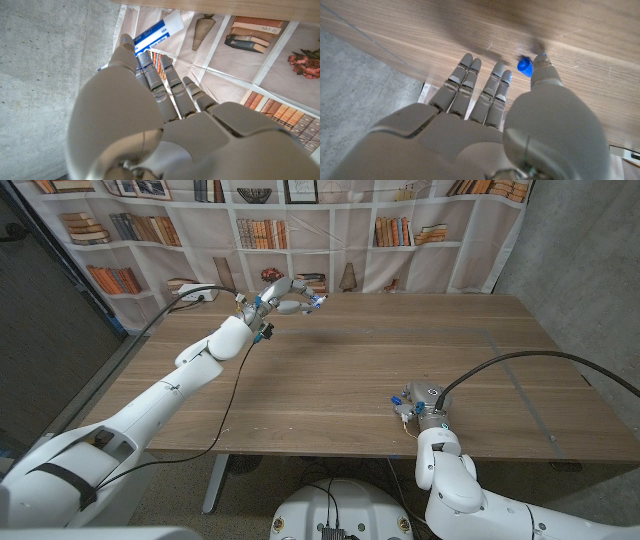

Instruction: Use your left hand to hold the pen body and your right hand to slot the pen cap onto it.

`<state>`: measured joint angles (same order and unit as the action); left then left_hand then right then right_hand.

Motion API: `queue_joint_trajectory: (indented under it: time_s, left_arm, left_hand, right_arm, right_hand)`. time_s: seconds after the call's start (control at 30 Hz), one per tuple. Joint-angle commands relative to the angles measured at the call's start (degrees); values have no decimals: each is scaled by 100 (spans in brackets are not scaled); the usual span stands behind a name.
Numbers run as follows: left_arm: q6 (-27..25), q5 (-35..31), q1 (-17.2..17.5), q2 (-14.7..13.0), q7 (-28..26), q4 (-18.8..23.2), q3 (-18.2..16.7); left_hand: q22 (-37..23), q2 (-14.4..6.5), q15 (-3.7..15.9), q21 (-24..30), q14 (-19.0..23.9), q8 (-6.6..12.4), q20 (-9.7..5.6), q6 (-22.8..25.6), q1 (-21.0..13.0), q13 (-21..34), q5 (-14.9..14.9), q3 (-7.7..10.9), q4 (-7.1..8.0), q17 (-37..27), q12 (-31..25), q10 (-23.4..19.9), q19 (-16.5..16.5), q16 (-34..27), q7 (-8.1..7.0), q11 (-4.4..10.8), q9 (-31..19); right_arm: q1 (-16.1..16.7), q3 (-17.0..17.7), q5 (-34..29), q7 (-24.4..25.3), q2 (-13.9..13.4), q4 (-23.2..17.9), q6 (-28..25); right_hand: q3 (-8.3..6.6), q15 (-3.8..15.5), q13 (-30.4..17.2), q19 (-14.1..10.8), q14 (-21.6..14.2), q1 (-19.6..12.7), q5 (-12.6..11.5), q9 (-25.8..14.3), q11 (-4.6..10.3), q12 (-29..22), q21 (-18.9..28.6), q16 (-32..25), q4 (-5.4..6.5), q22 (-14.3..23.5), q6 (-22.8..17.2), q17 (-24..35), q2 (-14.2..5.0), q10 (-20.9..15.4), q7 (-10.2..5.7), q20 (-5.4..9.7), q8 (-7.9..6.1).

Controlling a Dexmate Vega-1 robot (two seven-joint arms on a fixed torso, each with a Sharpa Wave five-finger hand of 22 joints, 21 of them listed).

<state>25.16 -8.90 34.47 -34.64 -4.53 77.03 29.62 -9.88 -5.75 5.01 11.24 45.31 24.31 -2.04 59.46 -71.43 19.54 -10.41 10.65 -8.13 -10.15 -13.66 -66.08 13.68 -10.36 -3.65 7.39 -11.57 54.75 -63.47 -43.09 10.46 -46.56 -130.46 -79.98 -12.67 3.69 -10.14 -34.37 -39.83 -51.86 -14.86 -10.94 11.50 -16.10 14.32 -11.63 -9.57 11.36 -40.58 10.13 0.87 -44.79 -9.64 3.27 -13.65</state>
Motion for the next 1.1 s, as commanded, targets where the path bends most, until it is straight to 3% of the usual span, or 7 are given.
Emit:
queue_joint_trajectory:
  time_s: [0.03, 0.47, 1.1]
  left_arm:
    - [59, 20, -41, 33, 29, -98, 2]
    - [34, 49, -5, 20, 53, -111, -21]
    - [64, 88, 31, -10, 84, -111, -51]
  left_hand:
    - [-17, -19, 681, 3, -26, 35, -506, 332, 19, 306, -24, 479, 409, 6, -5, -243, -25, -17, 336, 163, -18]
    - [-18, -12, 678, 5, -27, 50, -499, 341, 41, 339, -19, 512, 421, 6, 7, -240, -31, -22, 328, 153, -15]
    - [-18, 7, 676, 8, -38, 68, -476, 331, 68, 382, -14, 558, 431, 7, 24, -237, -38, -22, 333, 161, -23]
  right_arm:
    - [33, 33, -340, -238, 152, 174, 0]
    - [-171, -98, 76, 34, 136, 115, 0]
    - [23, 61, -820, -926, 386, 384, 0]
  right_hand:
    - [-6, 732, -14, -84, -73, -53, -50, -15, 13, 13, 32, -5, 52, 13, -112, 21, 12, -108, -49, 422, -58]
    - [42, 741, -18, -156, -178, 27, -39, -19, 27, 13, 60, -17, 141, 25, -190, 38, 6, -223, -71, 415, -55]
    - [45, 802, -27, -246, -434, 7, -34, -33, 49, 0, 91, -33, 193, 41, -486, 35, -71, -508, -189, 430, -106]
